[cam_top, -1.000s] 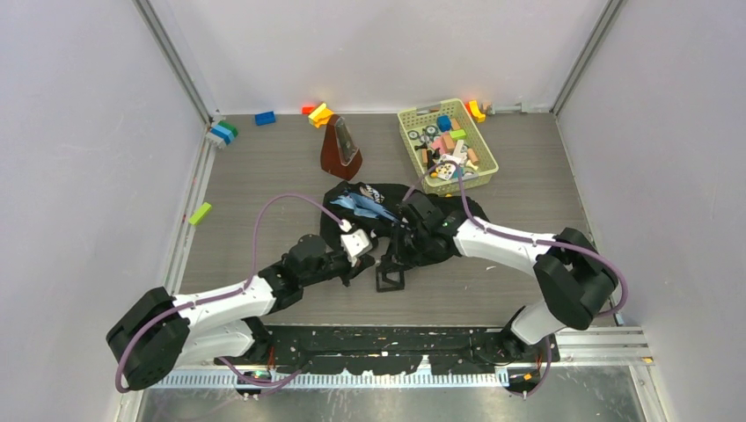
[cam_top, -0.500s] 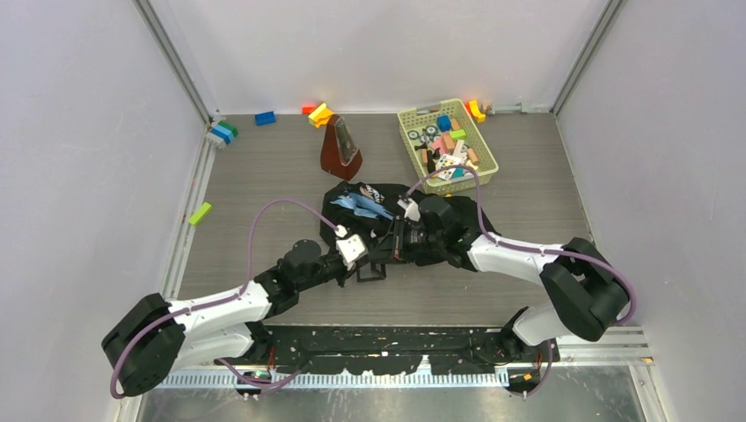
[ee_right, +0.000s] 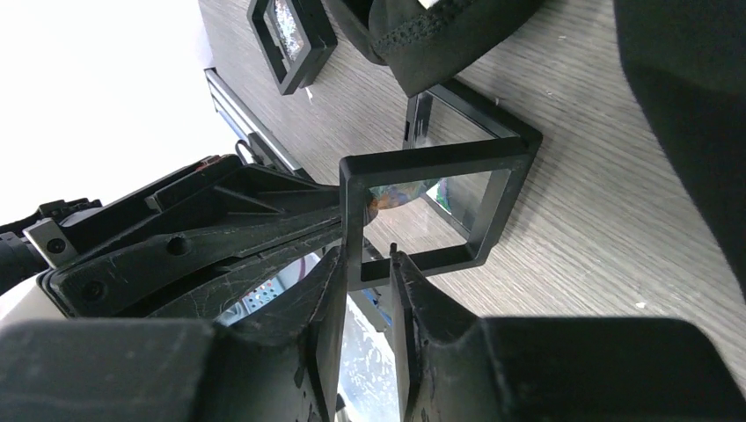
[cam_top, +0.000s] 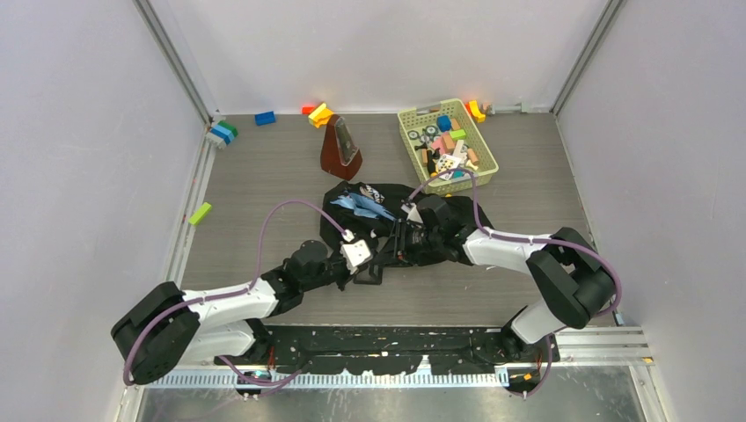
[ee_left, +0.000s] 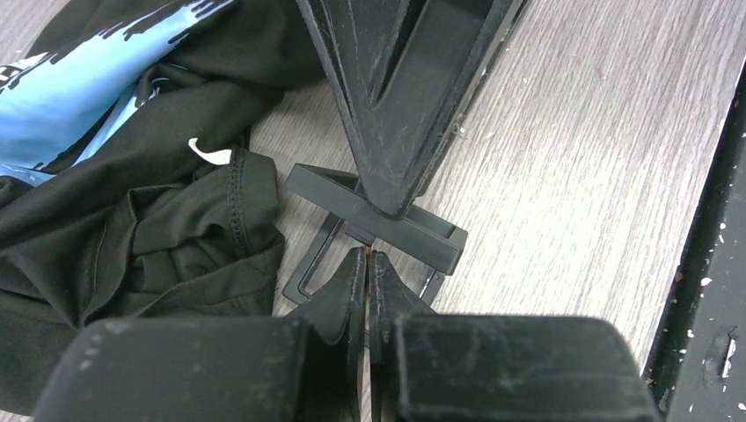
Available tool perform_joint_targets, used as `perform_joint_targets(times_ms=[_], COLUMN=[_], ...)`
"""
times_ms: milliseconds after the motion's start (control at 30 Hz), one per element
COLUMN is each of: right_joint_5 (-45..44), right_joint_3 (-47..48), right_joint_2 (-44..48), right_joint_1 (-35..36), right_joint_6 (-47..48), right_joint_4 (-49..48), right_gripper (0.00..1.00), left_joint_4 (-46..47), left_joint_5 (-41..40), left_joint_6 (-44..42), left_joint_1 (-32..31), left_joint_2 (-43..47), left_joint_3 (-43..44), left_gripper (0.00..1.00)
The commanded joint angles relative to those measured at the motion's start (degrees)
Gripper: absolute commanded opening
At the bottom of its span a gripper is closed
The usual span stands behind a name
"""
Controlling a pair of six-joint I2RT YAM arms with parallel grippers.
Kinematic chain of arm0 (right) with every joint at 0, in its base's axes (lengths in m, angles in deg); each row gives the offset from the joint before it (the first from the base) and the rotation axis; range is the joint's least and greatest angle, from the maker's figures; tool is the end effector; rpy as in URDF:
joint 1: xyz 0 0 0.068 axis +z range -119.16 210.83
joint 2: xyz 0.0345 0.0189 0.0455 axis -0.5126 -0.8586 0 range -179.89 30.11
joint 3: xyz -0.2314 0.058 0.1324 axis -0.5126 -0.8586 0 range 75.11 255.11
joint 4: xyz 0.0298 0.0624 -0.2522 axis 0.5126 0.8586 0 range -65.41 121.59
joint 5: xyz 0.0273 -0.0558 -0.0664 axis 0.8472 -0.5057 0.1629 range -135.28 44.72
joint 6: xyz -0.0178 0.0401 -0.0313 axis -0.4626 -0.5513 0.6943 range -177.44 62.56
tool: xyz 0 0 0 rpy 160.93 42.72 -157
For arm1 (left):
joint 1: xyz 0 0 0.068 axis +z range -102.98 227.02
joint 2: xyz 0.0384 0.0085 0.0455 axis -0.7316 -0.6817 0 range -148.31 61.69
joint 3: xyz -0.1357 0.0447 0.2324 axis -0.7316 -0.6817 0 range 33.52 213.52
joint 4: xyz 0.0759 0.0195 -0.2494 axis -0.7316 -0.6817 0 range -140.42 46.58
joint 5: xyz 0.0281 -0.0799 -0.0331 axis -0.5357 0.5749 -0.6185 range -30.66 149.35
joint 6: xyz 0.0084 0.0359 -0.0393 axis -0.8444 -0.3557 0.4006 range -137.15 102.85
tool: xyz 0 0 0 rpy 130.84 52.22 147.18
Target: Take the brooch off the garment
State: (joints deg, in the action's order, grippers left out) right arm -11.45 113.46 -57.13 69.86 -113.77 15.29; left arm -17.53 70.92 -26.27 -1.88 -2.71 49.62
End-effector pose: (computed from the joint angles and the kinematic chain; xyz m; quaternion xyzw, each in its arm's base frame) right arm 0.2154 0.2001 0.1661 0.0078 0.8744 0.4785 0.0797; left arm 0.1355 -0.1662 0.1671 0.4500 0.6959 -0.2671 0.4918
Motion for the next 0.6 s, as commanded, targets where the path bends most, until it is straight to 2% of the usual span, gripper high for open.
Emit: perform_joint_targets(times_ms=[0,267,567], right_joint_5=[-2.58,-2.14,-1.81], right_joint_3=[2.84,2.24,3.26], right_joint_2=[2.02,3.14,2.69], right_joint_1=[-0.02,0.54,0.96], right_joint_6=[4.58,3.01,1.15], right_joint_4=[5.78,3.13,-0.46], right_gripper=[0.30,0.37,0.35], left_joint_4=[1.93,2.63,2.94], left_joint_5=[0.81,1.79,3.10], left_joint_6=[-0.95,-1.06,-1.02], left_joint_1=[-0.05,-0.05,-0.06], left_joint_2=[-0.36,2.16,2.39], left_joint_3=[1.52,0.56,0.51], left_gripper=[0.00,0.00,0.00])
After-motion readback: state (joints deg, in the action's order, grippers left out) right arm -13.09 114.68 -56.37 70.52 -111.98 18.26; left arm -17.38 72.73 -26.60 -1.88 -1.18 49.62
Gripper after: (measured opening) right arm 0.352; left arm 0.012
